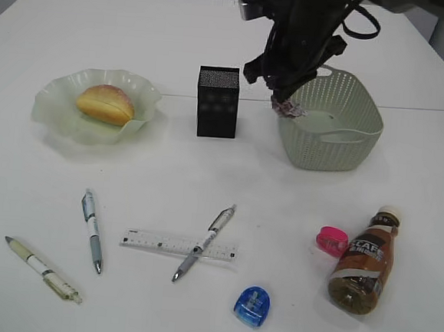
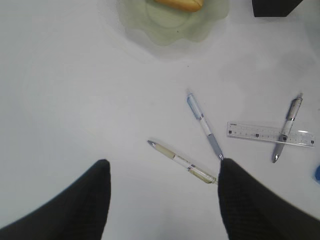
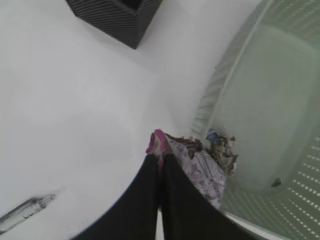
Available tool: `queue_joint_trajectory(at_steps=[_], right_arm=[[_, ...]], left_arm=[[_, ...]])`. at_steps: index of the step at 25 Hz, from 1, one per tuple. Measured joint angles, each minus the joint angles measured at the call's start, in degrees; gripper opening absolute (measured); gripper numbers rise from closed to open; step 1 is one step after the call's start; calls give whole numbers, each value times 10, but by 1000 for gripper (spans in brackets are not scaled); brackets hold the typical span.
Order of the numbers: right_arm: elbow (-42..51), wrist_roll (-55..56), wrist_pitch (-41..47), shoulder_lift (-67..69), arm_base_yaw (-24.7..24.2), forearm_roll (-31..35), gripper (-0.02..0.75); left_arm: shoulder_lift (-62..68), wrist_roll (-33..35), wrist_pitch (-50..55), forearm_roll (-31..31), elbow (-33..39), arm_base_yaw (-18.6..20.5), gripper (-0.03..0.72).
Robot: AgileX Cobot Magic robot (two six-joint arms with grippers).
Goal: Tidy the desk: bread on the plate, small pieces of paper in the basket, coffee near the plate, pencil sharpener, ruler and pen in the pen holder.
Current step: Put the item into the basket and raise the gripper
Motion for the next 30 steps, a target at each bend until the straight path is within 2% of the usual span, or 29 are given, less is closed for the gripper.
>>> queue_joint_trajectory(at_steps=[10,15,23,25,27,29,30], right_arm=[[-16,33,4,-6,-75,0,13],[-16,87,-2,-6,-106,-1,13],[-16,142,-24,-6,-115,1,34],[-16,154,-33,-6,-115,6,127],[-16,168,-35,-4,-115,7,276],[-16,176,-37,-2,-115,7,460],[-16,178,-39,-1,-115,7,523]], left_arm=[[0,0,0,1,0,0,486],[0,0,0,1,0,0,486],[0,0,0,1,0,0,486],[0,0,0,1,0,0,486],[0,0,0,1,0,0,486],[0,0,0,1,0,0,486],[0,0,0,1,0,0,486]])
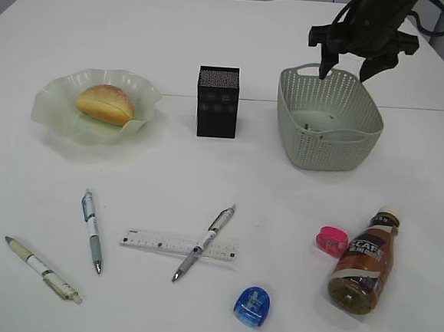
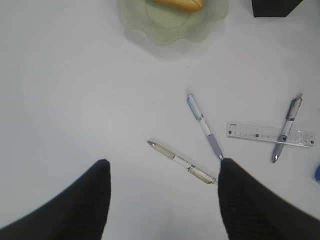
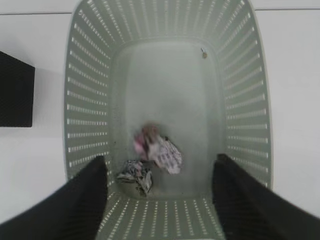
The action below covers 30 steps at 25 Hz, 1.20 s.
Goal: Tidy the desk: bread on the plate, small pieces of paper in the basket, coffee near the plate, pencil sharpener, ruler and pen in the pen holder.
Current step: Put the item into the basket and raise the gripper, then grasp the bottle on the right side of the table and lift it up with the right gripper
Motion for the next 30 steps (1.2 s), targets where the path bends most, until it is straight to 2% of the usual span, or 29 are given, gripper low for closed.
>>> queue_joint_trajectory(at_steps=[2,4,12,23,26,30], right_arm=[[0,1,-4,1,0,0,603],[0,1,-5,1,0,0,612],[0,2,37,-8,0,10,486],[1,2,52,-162,0,-15,475],[33,22,52,-231,0,-17,475],[121,30,54,-332,0,-17,475]], left_arm=[[0,0,0,2,0,0,486],[0,0,0,5,0,0,486],[0,0,0,11,0,0,486],[0,0,0,11,0,0,486],[0,0,0,7,0,4,486],[0,0,0,-2,0,0,486]])
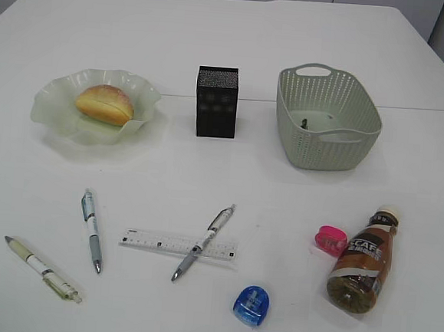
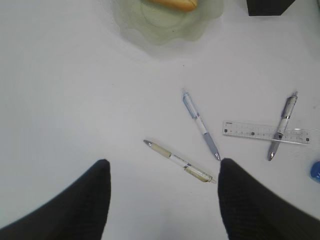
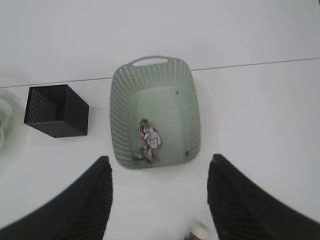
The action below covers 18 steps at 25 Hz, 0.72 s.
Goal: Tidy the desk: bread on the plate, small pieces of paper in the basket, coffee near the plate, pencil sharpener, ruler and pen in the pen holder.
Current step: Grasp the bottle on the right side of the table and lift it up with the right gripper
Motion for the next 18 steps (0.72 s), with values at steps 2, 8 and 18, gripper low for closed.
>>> queue_joint_trajectory(at_steps=[2,8,18], right_arm=[[54,8,0,-50,0,0,475],[236,34,1,-204,0,8,475],[526,122,2,-349,0,8,474]], left_arm=[[0,0,0,-1,0,0,486],[0,0,0,-12,0,0,486],[0,3,0,-22,0,0,486]])
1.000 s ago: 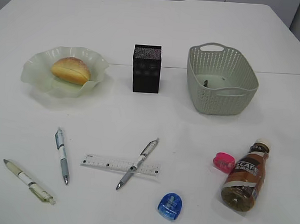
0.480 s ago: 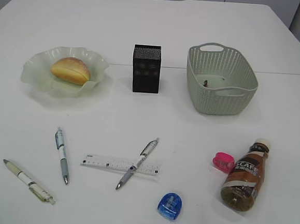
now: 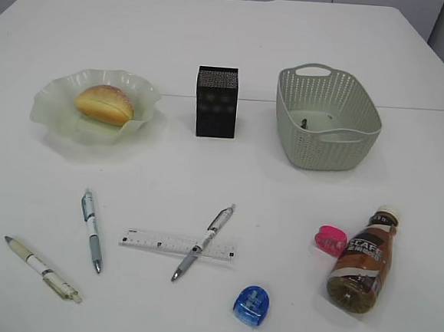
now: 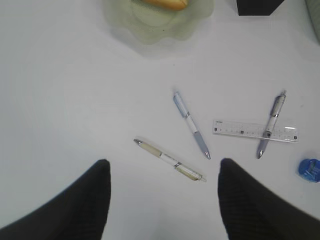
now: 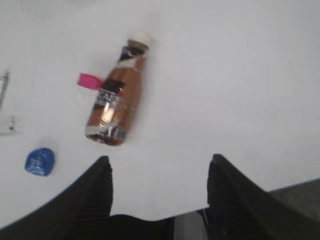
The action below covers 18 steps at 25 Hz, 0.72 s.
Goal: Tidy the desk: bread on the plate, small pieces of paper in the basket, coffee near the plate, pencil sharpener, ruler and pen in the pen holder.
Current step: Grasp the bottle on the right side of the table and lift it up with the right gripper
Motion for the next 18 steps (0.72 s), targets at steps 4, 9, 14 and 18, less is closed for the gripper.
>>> queue_joint_trajectory(at_steps=[4,9,14,18], right_arm=[[62,42,-1,13,0,-4,474],[64,77,-12,80,0,4,474],[63,82,-24,136,0,48,474],[62,83,-27,162,0,61,474]], left_arm=[[0,3,0,-17,0,0,486],[0,15,0,-20,0,0,486],[0,19,0,-20,0,0,486],[0,20,0,-20,0,0,486]])
